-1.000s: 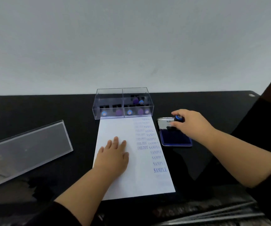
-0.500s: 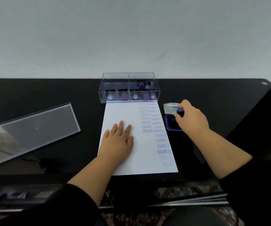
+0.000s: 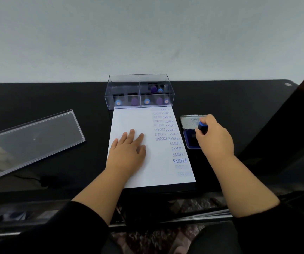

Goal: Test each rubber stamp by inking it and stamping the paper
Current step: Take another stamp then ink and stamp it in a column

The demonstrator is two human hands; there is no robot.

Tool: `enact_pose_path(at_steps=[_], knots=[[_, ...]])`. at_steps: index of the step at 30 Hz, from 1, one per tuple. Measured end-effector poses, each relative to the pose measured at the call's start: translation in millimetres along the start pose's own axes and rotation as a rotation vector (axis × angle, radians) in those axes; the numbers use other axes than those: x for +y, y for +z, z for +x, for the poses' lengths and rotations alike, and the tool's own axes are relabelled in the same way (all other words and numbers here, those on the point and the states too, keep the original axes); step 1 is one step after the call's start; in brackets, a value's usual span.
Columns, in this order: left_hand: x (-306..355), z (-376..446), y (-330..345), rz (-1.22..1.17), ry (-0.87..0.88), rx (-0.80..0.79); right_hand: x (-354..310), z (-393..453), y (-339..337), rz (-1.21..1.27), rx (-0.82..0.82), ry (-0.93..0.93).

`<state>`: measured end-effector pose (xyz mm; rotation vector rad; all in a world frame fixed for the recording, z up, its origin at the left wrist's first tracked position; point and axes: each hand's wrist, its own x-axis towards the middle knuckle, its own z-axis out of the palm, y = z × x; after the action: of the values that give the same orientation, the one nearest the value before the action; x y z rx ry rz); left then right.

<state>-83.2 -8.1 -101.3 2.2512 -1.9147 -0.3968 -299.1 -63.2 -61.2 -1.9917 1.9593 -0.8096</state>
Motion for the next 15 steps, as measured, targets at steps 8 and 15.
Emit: enact_pose_path(at_steps=[8, 15], knots=[[-1, -2, 1, -0.015, -0.003, 0.03, 1, -5, 10, 0.068, 0.057, 0.085], [-2, -1, 3, 0.003, 0.008, 0.031, 0, -8, 14, 0.066, 0.089, 0.083]])
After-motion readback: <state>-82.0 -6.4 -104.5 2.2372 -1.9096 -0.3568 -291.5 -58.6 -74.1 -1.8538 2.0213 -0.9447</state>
